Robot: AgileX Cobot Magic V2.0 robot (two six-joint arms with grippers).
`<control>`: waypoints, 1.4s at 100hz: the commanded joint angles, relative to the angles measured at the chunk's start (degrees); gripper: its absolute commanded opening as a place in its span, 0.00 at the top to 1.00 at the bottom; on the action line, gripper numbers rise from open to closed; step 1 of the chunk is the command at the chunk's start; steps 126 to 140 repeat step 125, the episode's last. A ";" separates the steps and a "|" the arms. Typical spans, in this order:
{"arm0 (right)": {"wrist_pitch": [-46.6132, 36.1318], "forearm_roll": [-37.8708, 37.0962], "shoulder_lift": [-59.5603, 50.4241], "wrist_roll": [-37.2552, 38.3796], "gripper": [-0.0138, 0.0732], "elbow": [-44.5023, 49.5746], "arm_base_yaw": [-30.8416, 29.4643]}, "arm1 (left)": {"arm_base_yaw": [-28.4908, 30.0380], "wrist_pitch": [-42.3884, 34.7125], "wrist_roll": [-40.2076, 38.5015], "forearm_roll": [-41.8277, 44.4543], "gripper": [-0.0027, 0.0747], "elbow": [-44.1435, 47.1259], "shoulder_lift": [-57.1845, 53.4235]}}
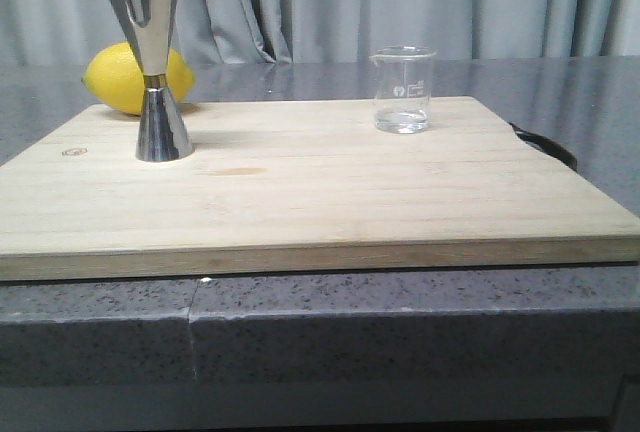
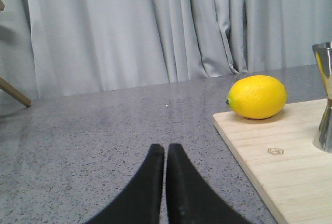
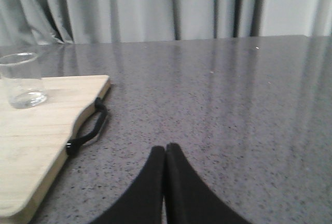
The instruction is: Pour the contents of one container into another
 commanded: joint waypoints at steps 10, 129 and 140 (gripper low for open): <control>-5.66 -0.52 -1.14 1.63 0.91 -0.35 -2.93 | -0.06 -4.64 -0.33 -0.56 0.99 0.75 -1.50; -6.83 -2.27 -1.14 3.92 0.91 1.55 -2.82 | -0.06 -4.64 -0.33 -0.56 0.99 0.75 -1.50; -6.83 -2.27 -1.14 3.92 0.91 1.55 -2.82 | -0.06 -4.64 -0.33 -0.56 0.99 0.75 -1.50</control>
